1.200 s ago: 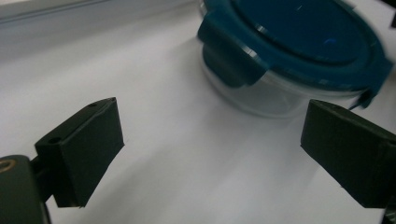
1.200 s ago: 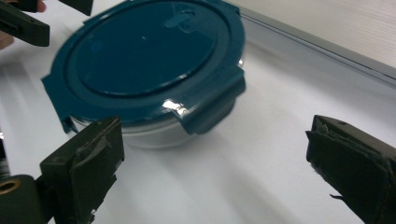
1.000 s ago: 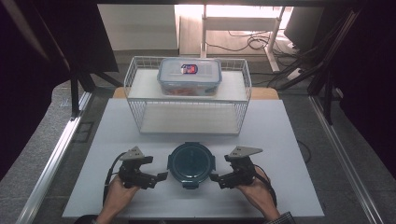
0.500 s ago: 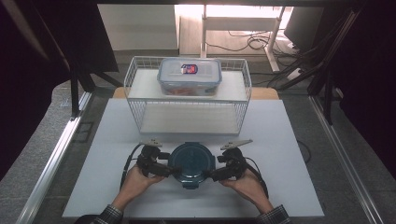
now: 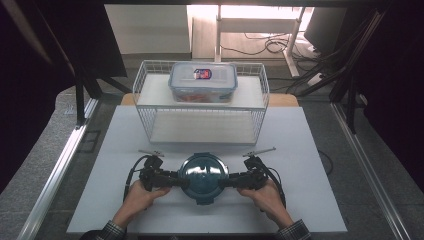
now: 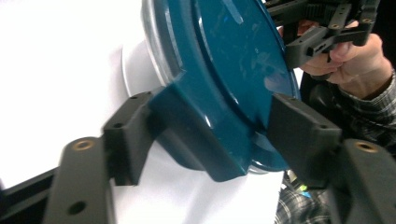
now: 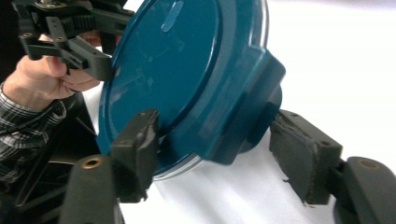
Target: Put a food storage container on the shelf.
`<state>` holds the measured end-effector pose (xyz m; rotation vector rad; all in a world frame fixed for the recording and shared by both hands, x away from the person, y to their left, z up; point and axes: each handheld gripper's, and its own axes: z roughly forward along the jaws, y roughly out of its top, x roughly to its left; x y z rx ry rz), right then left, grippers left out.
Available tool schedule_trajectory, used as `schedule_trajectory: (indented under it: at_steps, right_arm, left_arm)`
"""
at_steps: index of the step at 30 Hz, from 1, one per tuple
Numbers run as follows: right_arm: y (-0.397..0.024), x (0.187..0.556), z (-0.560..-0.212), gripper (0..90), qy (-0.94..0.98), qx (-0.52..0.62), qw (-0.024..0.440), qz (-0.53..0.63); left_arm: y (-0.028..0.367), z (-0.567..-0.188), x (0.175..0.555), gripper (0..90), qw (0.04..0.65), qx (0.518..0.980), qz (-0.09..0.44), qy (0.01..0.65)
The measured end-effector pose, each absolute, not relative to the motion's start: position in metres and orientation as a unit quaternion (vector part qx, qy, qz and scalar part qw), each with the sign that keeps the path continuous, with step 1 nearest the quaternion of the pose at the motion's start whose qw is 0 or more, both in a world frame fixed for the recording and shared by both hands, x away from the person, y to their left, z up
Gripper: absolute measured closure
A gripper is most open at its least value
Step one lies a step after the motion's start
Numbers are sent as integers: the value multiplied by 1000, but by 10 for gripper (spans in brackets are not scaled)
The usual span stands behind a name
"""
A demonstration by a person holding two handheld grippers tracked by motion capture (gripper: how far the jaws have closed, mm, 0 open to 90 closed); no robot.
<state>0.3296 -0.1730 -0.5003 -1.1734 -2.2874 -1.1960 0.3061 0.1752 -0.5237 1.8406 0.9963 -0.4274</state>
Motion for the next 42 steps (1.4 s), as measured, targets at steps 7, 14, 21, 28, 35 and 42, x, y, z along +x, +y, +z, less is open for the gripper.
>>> schedule_trajectory:
  at_steps: [7, 14, 21, 28, 35, 42]
  right_arm:
    - [-171, 321, -494, 445, -799, -404, 146, -420]
    - [-176, 329, -496, 431, -803, -392, 157, -421]
    - [-181, 338, -500, 418, -786, -399, 175, -439]
    - [-187, 340, -498, 529, -767, -423, 185, -446]
    - [-189, 328, -493, 549, -760, -436, 170, -451]
    - [-187, 317, -484, 575, -766, -432, 147, -452]
  left_arm:
    - [188, -526, 294, 500, 499, 737, -190, 414]
    - [185, -526, 298, 506, 509, 738, -183, 405]
    - [182, -526, 301, 508, 517, 734, -184, 400]
    - [183, -529, 302, 517, 528, 719, -193, 408]
    - [183, -531, 295, 557, 547, 684, -199, 439]
    - [185, -521, 294, 575, 561, 678, -182, 439]
